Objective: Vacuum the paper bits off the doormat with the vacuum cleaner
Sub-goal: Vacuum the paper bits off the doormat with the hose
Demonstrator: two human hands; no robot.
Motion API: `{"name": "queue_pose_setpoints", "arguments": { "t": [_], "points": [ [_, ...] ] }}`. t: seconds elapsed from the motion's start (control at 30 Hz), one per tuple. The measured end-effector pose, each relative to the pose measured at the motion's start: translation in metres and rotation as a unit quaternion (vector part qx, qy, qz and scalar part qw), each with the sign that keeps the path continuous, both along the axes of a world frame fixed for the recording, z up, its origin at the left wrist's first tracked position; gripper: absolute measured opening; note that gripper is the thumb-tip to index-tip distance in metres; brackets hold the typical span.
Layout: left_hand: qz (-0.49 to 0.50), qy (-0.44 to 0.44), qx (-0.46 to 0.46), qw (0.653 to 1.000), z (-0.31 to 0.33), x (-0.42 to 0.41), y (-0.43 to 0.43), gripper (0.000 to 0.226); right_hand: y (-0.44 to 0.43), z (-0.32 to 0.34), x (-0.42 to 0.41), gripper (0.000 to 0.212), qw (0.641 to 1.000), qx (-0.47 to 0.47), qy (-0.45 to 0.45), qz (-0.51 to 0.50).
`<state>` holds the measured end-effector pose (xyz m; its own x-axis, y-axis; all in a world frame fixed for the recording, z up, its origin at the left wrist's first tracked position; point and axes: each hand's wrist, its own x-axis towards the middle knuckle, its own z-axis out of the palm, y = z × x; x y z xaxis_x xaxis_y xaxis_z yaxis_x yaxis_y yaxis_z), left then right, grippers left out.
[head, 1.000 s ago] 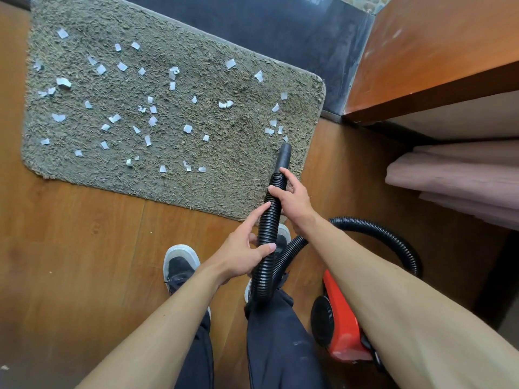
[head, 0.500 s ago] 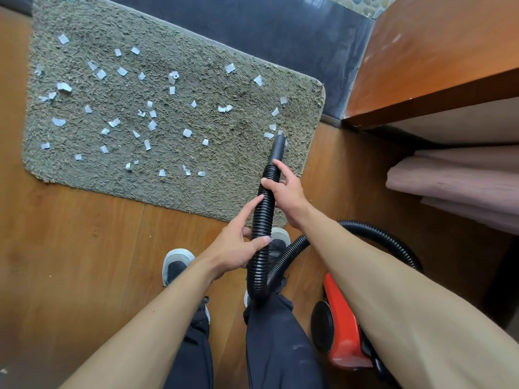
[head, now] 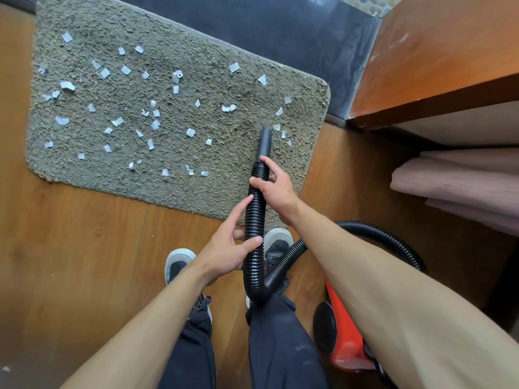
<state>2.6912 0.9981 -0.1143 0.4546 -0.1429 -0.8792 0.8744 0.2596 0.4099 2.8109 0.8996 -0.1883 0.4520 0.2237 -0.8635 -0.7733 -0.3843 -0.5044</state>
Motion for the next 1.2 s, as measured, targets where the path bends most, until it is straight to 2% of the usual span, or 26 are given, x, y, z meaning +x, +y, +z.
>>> {"name": "queue_pose_setpoints", "arguments": {
  "t": [0.4, 0.77, 1.2],
  "points": [
    [-0.039, -0.02, -0.004, 0.999, -0.004, 0.025, -0.01, 0.077, -0.019, -0.003, 0.017, 0.061, 0.999, -0.021, -0.018, -0.026],
    [-0.023, -0.019, 0.003, 1.0, -0.003, 0.0, -0.02, 0.078, -0.027, 0.002, -0.003, 0.062, 1.0, -0.013, -0.007, -0.018],
    [-0.065, -0.031, -0.006, 0.997, -0.002, 0.006, -0.035, 0.08, -0.053, 0.0, -0.012, 0.061, 0.995, -0.025, 0.001, -0.091]
  ]
}}
